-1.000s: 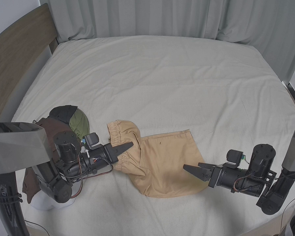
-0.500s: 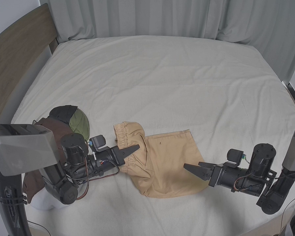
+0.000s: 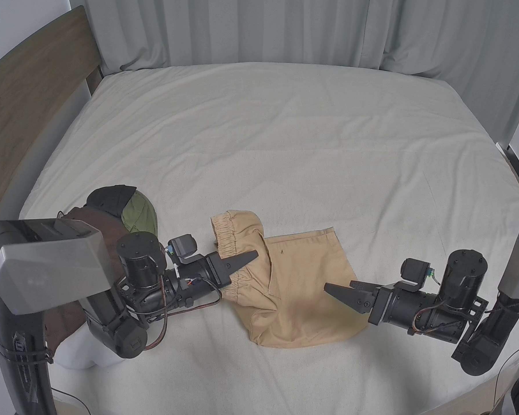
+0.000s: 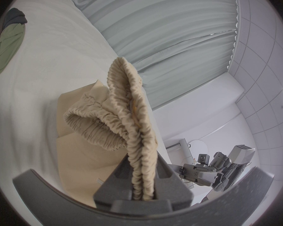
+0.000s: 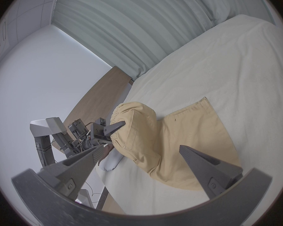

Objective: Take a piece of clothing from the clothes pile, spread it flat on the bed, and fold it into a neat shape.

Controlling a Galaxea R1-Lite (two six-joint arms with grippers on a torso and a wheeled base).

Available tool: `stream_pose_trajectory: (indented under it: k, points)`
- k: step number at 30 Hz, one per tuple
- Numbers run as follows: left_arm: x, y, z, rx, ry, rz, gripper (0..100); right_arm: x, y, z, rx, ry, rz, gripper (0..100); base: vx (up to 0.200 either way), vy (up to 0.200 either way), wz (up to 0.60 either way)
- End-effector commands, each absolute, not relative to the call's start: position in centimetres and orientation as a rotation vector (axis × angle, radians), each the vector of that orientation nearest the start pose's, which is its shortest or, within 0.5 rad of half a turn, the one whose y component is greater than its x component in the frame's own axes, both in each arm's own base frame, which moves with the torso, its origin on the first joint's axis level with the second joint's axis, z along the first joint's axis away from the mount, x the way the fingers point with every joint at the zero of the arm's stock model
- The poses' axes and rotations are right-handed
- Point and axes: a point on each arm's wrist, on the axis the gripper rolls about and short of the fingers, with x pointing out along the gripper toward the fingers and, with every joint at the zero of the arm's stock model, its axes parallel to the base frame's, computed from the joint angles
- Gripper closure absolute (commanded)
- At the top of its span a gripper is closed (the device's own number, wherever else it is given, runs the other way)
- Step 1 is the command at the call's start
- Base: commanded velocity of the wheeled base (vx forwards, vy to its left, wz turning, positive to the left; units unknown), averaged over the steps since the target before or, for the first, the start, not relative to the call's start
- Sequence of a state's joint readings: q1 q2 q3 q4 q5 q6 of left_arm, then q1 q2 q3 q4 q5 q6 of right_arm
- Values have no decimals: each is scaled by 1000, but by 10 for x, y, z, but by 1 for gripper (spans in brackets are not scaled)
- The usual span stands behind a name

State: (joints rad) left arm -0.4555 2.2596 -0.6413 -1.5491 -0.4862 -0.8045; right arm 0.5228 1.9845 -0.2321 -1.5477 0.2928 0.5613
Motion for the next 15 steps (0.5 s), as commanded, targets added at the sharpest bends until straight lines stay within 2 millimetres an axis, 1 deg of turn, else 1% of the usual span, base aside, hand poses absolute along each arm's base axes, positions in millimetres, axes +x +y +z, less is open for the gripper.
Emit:
stream_pose_trajectory:
  k: [1, 8, 15]
  points:
    - [318, -174, 45, -750, 448, -874, 100, 226, 135, 71, 507, 418, 729, 0, 0, 0, 0]
    - [321, -182, 48, -792, 453, -892, 100, 229, 132, 74, 511, 402, 718, 0, 0, 0, 0]
    - [321, -191, 42, -790, 467, -906, 100, 228, 131, 77, 513, 388, 721, 0, 0, 0, 0]
